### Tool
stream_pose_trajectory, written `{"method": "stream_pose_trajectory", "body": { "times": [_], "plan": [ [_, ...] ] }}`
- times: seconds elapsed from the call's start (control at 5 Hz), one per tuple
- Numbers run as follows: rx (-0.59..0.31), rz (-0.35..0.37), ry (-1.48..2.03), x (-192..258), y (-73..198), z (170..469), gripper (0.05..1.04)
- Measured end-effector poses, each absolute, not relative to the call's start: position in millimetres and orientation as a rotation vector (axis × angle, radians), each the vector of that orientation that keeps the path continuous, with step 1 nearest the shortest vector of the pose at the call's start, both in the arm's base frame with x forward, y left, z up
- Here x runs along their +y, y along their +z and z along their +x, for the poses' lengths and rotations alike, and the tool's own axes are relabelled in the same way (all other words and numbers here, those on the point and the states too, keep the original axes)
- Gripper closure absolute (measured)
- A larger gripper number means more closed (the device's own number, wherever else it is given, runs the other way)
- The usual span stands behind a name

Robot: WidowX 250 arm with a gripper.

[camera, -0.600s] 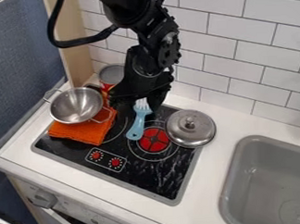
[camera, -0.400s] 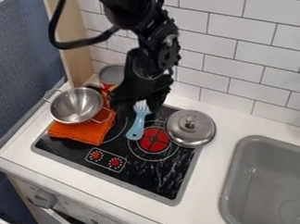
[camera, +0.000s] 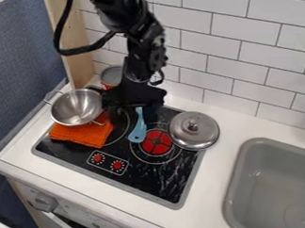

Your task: Move the blue brush to the right down side of the stove

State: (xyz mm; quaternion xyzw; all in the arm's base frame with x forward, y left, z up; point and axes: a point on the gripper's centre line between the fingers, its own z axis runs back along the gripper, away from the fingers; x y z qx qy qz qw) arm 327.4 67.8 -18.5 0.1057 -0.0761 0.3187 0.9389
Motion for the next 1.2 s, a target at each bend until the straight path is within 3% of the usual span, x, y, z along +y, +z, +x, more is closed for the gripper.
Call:
{"method": "stream_pose_trajectory", "body": {
  "times": [0.2, 0.4, 1.2],
  "plan": [
    [-0.153, 0.129, 0.459, 65, -20, 338, 0.083],
    [-0.176, 0.121, 0.412, 65, -21, 342, 0.083],
    [-0.178, 0.182, 0.437, 66, -44, 359, 0.083]
  ]
}}
